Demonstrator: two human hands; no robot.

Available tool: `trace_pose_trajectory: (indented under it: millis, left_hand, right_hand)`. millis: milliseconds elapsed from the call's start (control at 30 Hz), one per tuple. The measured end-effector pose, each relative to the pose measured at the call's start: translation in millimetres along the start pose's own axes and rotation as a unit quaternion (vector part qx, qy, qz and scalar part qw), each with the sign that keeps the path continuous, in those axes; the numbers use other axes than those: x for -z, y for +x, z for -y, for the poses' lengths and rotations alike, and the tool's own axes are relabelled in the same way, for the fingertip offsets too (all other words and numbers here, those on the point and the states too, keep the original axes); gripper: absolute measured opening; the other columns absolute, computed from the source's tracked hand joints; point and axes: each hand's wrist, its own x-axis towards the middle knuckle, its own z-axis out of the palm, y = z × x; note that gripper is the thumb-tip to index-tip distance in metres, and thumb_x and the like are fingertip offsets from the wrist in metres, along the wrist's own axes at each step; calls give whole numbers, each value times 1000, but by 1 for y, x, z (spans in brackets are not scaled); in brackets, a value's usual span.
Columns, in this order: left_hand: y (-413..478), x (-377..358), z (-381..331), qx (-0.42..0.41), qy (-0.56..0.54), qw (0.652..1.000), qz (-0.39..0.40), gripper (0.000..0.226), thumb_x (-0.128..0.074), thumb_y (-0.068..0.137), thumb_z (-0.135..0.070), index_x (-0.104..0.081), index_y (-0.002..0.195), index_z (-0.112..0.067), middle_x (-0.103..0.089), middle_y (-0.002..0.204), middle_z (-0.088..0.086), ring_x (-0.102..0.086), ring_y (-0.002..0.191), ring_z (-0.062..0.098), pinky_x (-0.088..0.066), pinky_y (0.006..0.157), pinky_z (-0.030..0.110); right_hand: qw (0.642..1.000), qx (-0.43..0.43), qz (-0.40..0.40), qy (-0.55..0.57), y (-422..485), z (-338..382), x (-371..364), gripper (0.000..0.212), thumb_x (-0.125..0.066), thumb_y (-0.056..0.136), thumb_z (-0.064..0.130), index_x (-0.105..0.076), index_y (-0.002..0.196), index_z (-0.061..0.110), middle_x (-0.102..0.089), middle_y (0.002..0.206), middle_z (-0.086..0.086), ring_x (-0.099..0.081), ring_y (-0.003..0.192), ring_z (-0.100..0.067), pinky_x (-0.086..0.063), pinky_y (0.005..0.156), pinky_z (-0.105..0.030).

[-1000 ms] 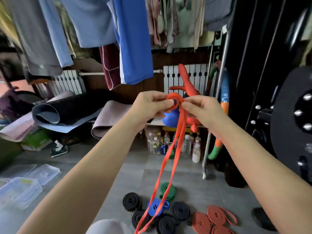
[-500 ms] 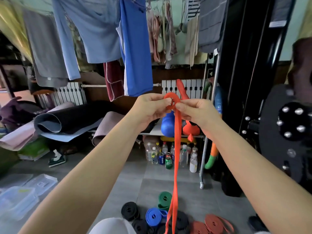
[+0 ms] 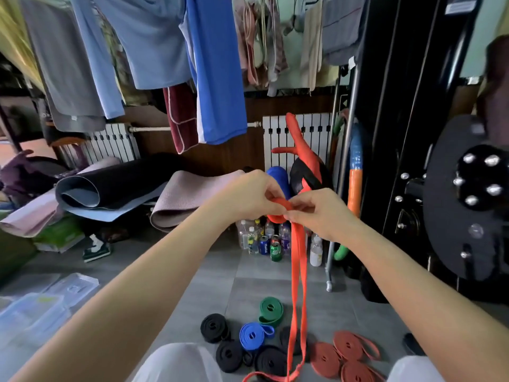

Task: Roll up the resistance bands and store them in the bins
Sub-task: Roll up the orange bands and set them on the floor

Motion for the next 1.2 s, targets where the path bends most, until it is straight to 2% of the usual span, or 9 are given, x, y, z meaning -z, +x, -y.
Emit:
trace_pose_trajectory:
  millis: [267,333,433,600,667,767,833,967,1200]
  left_hand:
    - [-4,-23,10,47,-175,982,-57,13,-71,80,-11,-74,94,-9,-72,85,6,-66,75,24,-56,69,38]
    - [-6,-37,14,73,-251,963,-72,15,-68,83,-7,-72,97,-7,-70,89,10,-65,74,23,-54,59,26]
    - [-10,-64,21,125,-411,899,-86,14,-63,86,-2,-69,97,-9,-68,86,11,-61,75,18,-51,58,16]
    - [-18,-111,33,167,-590,785,-85,13,-58,89,-3,-67,95,-9,-70,82,7,-63,74,16,-49,59,18]
    - [-18,-126,39,184,-563,803,-58,12,-59,88,-3,-65,93,-12,-68,87,8,-62,78,19,-50,58,21]
    - [-11,-139,56,115,-259,959,-1,12,-68,83,-13,-65,94,-18,-66,90,-2,-59,81,13,-50,74,29]
    - [-5,-146,60,47,-94,994,37,20,-71,79,-21,-68,99,-19,-64,88,-6,-56,80,13,-44,74,27]
    - [2,-165,68,59,-57,996,34,13,-71,78,-22,-71,92,-21,-58,74,-13,-55,75,12,-40,67,24]
    - [-1,-198,82,140,-433,888,-75,42,-71,76,1,-73,72,-41,-73,76,-13,-68,73,4,-51,70,14]
  right_hand:
    - [995,-16,11,98,-12,-17,-5,24,-74,77,11,-70,80,35,-74,84,0,-70,81,-16,-55,81,-31]
    - [987,-18,-4,162,-15,-21,-11,23,-71,79,5,-73,87,27,-74,85,2,-70,81,-12,-57,77,-26]
    - [967,-33,-35,249,-21,-30,-25,22,-67,80,-2,-71,100,7,-72,69,10,-65,64,-1,-53,60,-13]
    - [944,-96,-59,310,-27,-57,-48,21,-67,80,-1,-71,82,20,-73,76,0,-70,74,-14,-56,74,-22]
    - [962,-94,-36,253,-27,-73,-53,23,-69,80,0,-70,81,23,-73,74,2,-70,73,-11,-56,73,-21]
    - [986,-97,16,135,-26,-98,-62,26,-71,79,10,-67,72,34,-67,60,17,-60,60,6,-43,60,-11]
    - [993,-103,29,54,-28,-113,-74,26,-72,78,21,-63,62,39,-61,54,21,-53,52,7,-38,53,-15]
    - [990,-107,21,91,-32,-130,-88,24,-74,77,20,-66,63,38,-65,58,15,-53,49,4,-39,50,-18]
    - [983,-98,-1,154,-23,-138,-88,27,-76,75,15,-69,78,41,-74,80,9,-70,78,-10,-57,75,-32]
